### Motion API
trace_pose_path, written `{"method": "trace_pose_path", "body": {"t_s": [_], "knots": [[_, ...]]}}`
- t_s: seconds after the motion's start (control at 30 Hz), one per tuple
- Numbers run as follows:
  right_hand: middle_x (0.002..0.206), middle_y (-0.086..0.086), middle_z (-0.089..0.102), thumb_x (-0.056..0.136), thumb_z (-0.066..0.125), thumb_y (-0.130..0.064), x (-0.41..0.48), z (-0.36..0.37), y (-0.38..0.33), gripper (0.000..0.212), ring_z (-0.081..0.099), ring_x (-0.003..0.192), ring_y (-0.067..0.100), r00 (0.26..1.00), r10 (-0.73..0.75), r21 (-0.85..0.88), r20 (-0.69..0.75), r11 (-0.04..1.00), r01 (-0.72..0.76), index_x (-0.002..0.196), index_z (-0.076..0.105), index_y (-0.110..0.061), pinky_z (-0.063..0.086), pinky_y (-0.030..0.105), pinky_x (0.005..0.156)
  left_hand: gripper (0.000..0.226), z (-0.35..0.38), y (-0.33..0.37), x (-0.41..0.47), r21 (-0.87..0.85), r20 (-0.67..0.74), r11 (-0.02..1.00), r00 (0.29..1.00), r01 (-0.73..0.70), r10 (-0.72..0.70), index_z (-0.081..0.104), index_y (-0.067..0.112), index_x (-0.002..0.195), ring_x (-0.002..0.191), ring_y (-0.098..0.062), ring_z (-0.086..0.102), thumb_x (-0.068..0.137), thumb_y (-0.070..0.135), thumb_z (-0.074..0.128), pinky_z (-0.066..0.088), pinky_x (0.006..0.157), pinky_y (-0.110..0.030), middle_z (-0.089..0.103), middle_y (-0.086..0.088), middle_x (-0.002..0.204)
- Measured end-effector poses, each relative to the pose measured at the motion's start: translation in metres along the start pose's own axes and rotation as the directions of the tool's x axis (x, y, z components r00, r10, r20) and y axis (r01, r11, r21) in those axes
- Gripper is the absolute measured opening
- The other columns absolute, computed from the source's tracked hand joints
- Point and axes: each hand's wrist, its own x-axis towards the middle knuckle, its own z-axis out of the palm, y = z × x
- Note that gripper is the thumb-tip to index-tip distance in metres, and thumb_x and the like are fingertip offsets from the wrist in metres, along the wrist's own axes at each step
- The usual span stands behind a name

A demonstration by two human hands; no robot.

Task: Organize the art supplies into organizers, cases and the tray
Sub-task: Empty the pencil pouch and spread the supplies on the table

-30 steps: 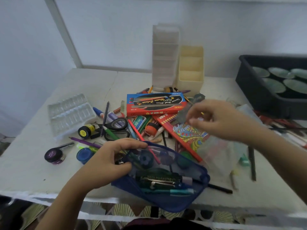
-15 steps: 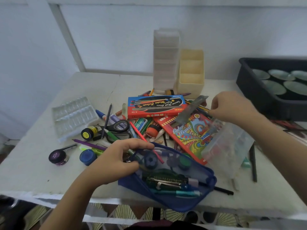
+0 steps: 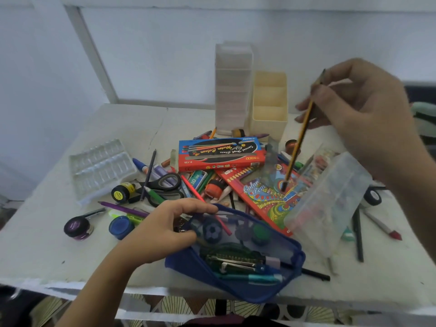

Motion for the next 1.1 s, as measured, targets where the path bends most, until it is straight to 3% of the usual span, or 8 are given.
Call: {"method": "trace_pose_path", "body": {"t_s": [0.13, 0.33, 0.47, 0.53, 0.63, 0.83, 0.97, 1.1], "knots": [[0.07, 0.007, 0.071, 0.091, 0.053, -0.003, -0.023, 0.032, -0.012, 0.006, 0.069, 0.063, 0.019, 0.958, 0.05, 0.283, 0.281, 0.95, -0.132, 0.089, 0.052, -0.008, 0.055, 0.026, 0.057, 0.047, 0.0, -0.001, -0.001, -0.02, 0.006, 1.0, 1.0, 0.001, -0.001, 0.068, 0.027, 0.107, 0.109, -0.005, 0.06, 0.076, -0.005, 0.056, 0.057, 0.077, -0.029, 0.064, 0.018, 0.109], [0.077, -0.014, 0.065, 0.085, 0.063, -0.031, -0.046, 0.066, 0.01, 0.007, 0.061, 0.074, -0.002, 0.682, 0.03, -0.207, 0.731, 0.962, 0.18, 0.09, 0.064, -0.026, 0.05, 0.015, 0.065, 0.048, -0.003, -0.004, 0.0, -0.019, 0.028, 1.0, 0.999, -0.024, 0.024, 0.068, 0.024, 0.107, 0.107, -0.014, 0.063, 0.077, -0.011, 0.055, 0.057, 0.079, -0.028, 0.067, 0.008, 0.11], [0.076, -0.011, 0.061, 0.092, 0.053, -0.036, -0.028, 0.069, 0.043, 0.015, 0.056, 0.067, 0.004, 0.84, 0.114, -0.461, 0.531, 0.871, 0.172, 0.088, 0.06, -0.023, 0.049, 0.022, 0.062, 0.049, -0.003, -0.003, 0.0, 0.006, 0.018, 0.999, 0.999, -0.035, 0.035, 0.066, 0.026, 0.11, 0.11, -0.009, 0.061, 0.069, 0.004, 0.053, 0.055, 0.083, -0.027, 0.065, 0.014, 0.112], [0.088, -0.001, 0.063, 0.094, 0.048, -0.04, -0.009, 0.064, 0.073, 0.026, 0.058, 0.077, 0.015, 0.923, 0.209, -0.758, 0.322, 0.641, 0.119, 0.099, 0.054, -0.015, 0.048, 0.031, 0.066, 0.049, -0.002, -0.003, 0.0, 0.009, 0.019, 0.999, 0.999, -0.034, 0.034, 0.066, 0.027, 0.11, 0.111, -0.007, 0.06, 0.068, 0.005, 0.052, 0.055, 0.082, -0.027, 0.064, 0.017, 0.112], [0.096, 0.005, 0.059, 0.089, 0.05, -0.053, 0.007, 0.06, 0.102, 0.046, 0.056, 0.083, 0.021, 0.894, 0.427, -0.901, 0.139, 0.428, -0.064, 0.111, 0.049, -0.013, 0.042, 0.03, 0.062, 0.051, -0.002, -0.002, -0.001, 0.027, 0.02, 0.999, 0.999, -0.035, 0.034, 0.066, 0.028, 0.111, 0.113, -0.007, 0.058, 0.068, 0.005, 0.052, 0.056, 0.081, -0.027, 0.063, 0.017, 0.113], [0.073, 0.004, 0.048, 0.085, 0.055, -0.024, 0.013, 0.056, 0.104, 0.023, 0.047, 0.06, 0.013, 0.835, 0.525, -0.844, 0.163, 0.513, -0.158, 0.069, 0.044, -0.011, 0.031, 0.025, 0.046, 0.051, -0.004, -0.001, -0.001, 0.025, 0.037, 0.999, 0.999, -0.028, 0.027, 0.065, 0.028, 0.113, 0.113, -0.007, 0.057, 0.072, -0.001, 0.053, 0.057, 0.08, -0.028, 0.063, 0.017, 0.114], [0.071, 0.005, 0.051, 0.087, 0.055, -0.016, 0.014, 0.045, 0.085, 0.019, 0.045, 0.057, 0.013, 0.901, 0.423, -0.833, 0.099, 0.53, -0.158, 0.072, 0.046, -0.009, 0.031, 0.025, 0.046, 0.052, -0.005, -0.002, -0.001, 0.023, 0.054, 1.0, 0.998, -0.013, 0.012, 0.065, 0.029, 0.113, 0.114, -0.007, 0.057, 0.077, -0.006, 0.053, 0.057, 0.08, -0.029, 0.063, 0.017, 0.114], [0.066, 0.003, 0.065, 0.088, 0.057, -0.012, -0.007, 0.045, 0.046, 0.008, 0.055, 0.052, 0.013, 0.934, 0.214, -0.517, 0.287, 0.855, -0.037, 0.083, 0.053, -0.017, 0.045, 0.025, 0.048, 0.049, -0.005, -0.002, 0.0, 0.018, 0.058, 1.0, 0.998, -0.001, 0.0, 0.065, 0.026, 0.113, 0.113, -0.008, 0.058, 0.07, 0.005, 0.053, 0.057, 0.079, -0.03, 0.063, 0.016, 0.114]]}}
